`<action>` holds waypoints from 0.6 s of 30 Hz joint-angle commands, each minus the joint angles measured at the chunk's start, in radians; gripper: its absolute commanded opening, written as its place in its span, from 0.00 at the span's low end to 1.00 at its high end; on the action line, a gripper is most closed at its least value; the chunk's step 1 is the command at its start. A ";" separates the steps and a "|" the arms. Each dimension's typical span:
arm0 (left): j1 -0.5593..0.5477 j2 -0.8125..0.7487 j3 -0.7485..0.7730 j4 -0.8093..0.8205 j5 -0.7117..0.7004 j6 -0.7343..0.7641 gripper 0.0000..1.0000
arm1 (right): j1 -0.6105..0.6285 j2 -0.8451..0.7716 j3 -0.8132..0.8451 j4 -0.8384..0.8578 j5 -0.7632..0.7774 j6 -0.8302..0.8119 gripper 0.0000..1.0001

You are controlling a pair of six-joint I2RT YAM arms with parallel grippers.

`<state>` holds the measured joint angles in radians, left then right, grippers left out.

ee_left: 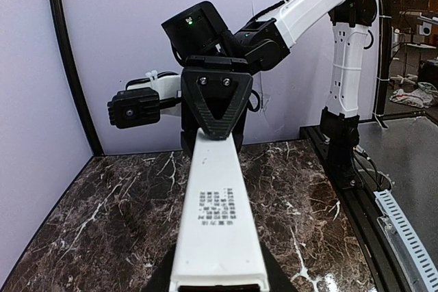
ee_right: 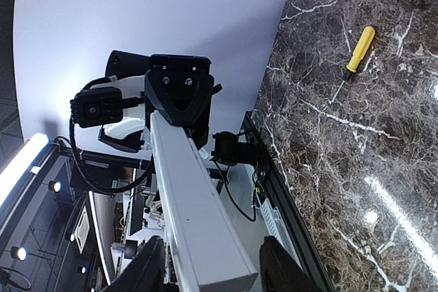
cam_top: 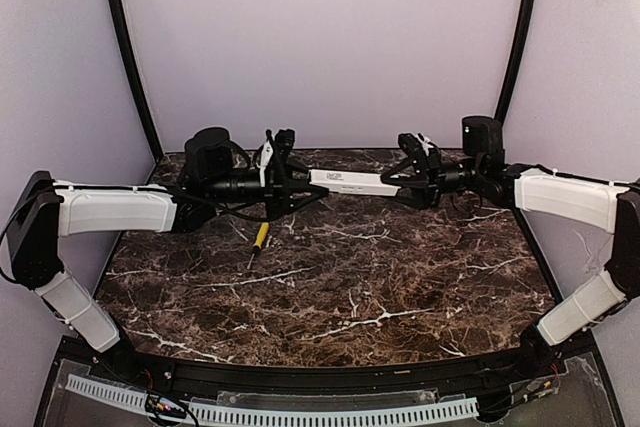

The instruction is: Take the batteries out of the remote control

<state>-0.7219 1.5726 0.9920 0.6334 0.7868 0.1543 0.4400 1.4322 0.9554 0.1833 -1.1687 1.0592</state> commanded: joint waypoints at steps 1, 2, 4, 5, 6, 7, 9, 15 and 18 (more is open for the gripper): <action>-0.001 0.004 0.022 0.005 0.016 -0.001 0.00 | 0.002 -0.008 0.025 -0.037 0.021 -0.037 0.41; -0.001 0.003 0.022 0.007 0.016 -0.001 0.00 | 0.002 -0.008 0.024 -0.040 0.020 -0.040 0.37; -0.001 0.001 0.018 0.009 0.015 -0.001 0.00 | 0.002 -0.010 0.023 -0.049 0.020 -0.048 0.31; -0.001 -0.002 0.014 0.009 0.013 -0.001 0.00 | 0.000 -0.013 0.024 -0.052 0.020 -0.052 0.28; 0.000 -0.004 0.013 0.008 0.013 0.000 0.00 | 0.000 -0.013 0.023 -0.054 0.018 -0.056 0.25; 0.000 -0.007 0.009 0.006 0.011 0.002 0.00 | -0.001 -0.017 0.023 -0.057 0.015 -0.057 0.21; -0.001 -0.014 0.002 0.002 0.009 0.007 0.00 | -0.003 -0.018 0.020 -0.059 0.009 -0.058 0.15; -0.001 -0.037 -0.011 0.001 0.003 0.009 0.00 | -0.014 -0.031 0.003 -0.071 -0.003 -0.064 0.12; -0.001 -0.036 -0.011 0.000 0.004 0.005 0.00 | -0.014 -0.037 -0.003 -0.074 -0.001 -0.068 0.11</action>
<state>-0.7204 1.5799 0.9909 0.6266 0.7929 0.1806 0.4309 1.4132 0.9684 0.1341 -1.1866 1.0409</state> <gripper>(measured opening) 0.291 0.248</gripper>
